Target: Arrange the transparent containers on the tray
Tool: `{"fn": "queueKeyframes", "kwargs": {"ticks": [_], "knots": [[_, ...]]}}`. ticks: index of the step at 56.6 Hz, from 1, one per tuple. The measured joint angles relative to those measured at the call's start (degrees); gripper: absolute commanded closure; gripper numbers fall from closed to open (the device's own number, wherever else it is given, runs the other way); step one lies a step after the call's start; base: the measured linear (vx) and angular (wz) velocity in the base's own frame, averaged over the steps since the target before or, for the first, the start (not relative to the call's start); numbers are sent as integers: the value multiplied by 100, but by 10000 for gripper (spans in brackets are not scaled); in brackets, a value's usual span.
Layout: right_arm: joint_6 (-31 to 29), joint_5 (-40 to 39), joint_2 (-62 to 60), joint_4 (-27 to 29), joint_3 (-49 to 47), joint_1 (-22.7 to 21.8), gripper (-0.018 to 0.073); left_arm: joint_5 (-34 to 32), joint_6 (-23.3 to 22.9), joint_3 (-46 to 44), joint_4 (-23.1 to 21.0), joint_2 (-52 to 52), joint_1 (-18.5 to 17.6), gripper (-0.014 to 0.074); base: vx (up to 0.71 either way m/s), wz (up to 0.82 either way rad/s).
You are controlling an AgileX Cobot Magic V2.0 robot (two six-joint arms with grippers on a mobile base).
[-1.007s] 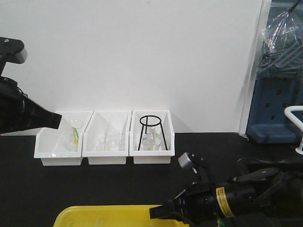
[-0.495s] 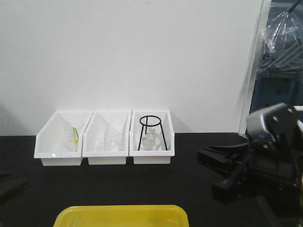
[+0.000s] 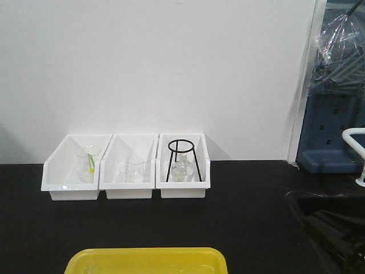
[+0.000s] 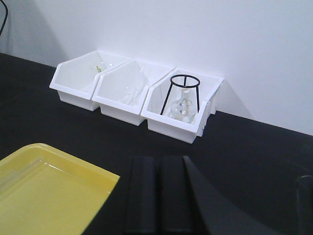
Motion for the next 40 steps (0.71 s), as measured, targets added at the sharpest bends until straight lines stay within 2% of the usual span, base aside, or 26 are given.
{"fn": "queueKeyframes", "kwargs": {"ticks": [33,36,40], "knots": [[-5,0,0,0,11,0,572,-19,12,12,0,-41,0,603,0,0],[-5,0,0,0,11,0,572,-99,12,12,157,-41,0,603,0,0],[-5,0,0,0,11,0,572,-382,-78,79,602,-87,0,603,0,0]]}}
